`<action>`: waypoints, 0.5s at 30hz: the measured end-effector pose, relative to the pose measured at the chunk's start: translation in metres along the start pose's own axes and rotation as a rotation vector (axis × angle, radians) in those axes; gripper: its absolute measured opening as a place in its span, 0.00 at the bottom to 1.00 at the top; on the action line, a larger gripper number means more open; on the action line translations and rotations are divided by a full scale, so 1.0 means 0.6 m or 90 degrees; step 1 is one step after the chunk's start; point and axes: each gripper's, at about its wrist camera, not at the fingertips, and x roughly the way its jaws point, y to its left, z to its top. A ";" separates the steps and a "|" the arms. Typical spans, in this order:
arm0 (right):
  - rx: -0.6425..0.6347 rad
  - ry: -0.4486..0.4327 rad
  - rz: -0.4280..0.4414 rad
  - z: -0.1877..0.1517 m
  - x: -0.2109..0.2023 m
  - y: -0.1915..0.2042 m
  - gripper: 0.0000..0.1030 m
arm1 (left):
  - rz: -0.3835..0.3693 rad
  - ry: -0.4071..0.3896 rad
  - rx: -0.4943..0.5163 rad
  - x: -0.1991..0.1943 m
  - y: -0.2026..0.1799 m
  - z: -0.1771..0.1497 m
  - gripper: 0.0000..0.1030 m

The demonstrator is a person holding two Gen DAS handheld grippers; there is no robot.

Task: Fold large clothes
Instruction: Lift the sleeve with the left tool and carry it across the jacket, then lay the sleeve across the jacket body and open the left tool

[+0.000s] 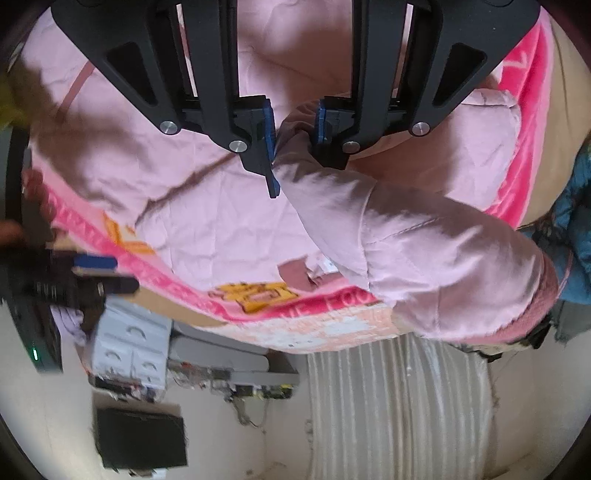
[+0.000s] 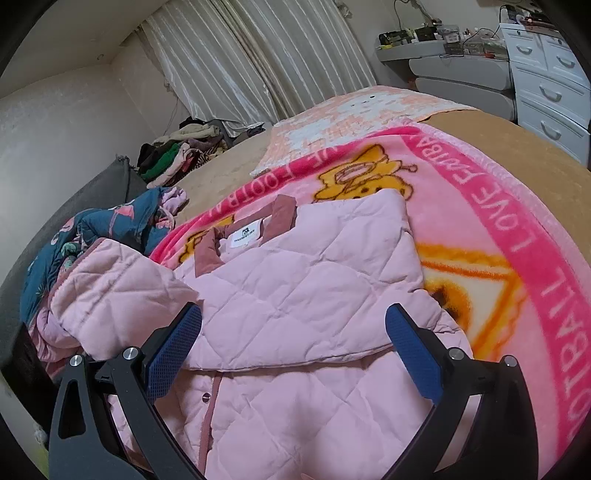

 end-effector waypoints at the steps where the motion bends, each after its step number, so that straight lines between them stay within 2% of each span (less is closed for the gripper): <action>1: 0.000 -0.002 0.000 0.001 -0.002 0.000 0.96 | -0.001 0.006 0.004 0.003 -0.003 -0.004 0.09; 7: 0.005 -0.002 -0.005 0.002 -0.005 -0.004 0.96 | -0.001 0.033 0.036 0.029 -0.029 -0.020 0.11; 15: 0.014 -0.007 -0.008 0.004 -0.013 -0.014 0.96 | -0.059 0.050 0.061 0.034 -0.051 -0.030 0.19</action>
